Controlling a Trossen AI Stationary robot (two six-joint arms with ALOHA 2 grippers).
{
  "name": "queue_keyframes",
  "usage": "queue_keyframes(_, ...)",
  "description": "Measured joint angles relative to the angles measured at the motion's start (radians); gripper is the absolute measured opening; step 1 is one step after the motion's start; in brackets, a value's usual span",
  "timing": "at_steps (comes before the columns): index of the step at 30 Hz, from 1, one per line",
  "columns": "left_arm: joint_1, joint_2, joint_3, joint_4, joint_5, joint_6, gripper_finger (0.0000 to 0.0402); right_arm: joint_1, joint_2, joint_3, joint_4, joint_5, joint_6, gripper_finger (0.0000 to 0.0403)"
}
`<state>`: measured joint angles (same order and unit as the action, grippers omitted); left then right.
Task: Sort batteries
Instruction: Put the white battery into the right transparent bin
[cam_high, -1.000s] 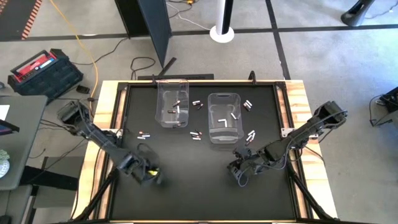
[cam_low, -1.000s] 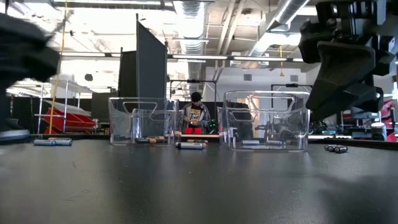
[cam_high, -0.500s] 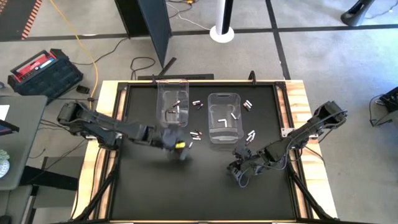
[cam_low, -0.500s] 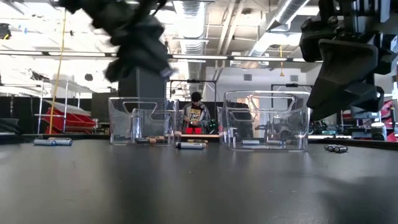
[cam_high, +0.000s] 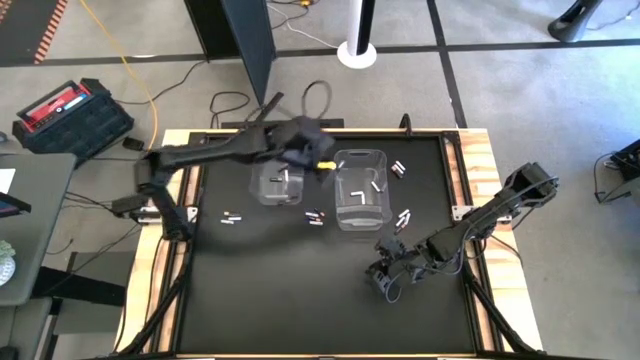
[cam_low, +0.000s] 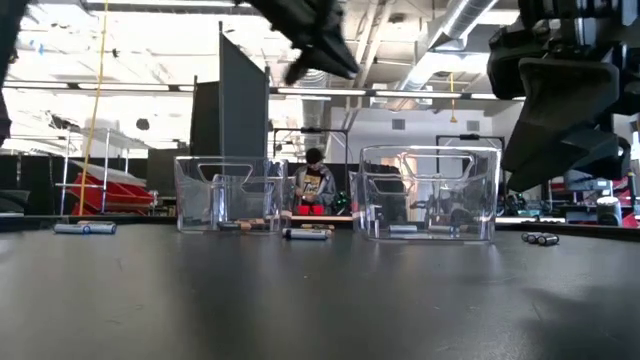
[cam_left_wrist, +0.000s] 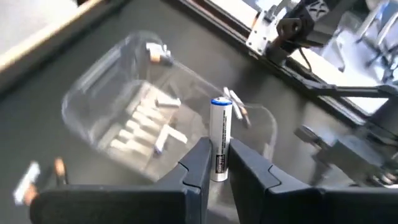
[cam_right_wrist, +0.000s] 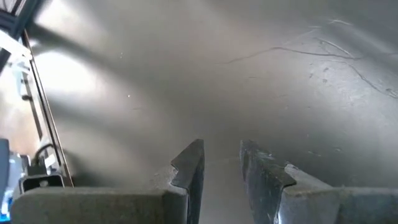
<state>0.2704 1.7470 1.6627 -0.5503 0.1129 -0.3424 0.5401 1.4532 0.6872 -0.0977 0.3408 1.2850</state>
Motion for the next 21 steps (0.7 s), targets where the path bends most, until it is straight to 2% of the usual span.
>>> queue_keyframes(5,0.020,0.224,0.279,-0.138,0.043,0.171,0.0045,-0.013,0.000,0.000,0.000,0.000,0.062,0.0121)
queue_keyframes(10,0.017,0.426,0.468,-0.234,0.043,0.303,0.0045,-0.026,0.000,0.000,-0.006,0.001,0.103,0.0121)
queue_keyframes(15,0.017,0.599,0.580,-0.300,0.065,0.321,0.0045,-0.045,0.000,0.000,-0.007,0.001,0.115,0.0121)
queue_keyframes(21,0.017,0.701,0.630,-0.364,0.085,0.344,0.0045,-0.061,0.000,0.000,-0.011,0.002,0.132,0.0121)
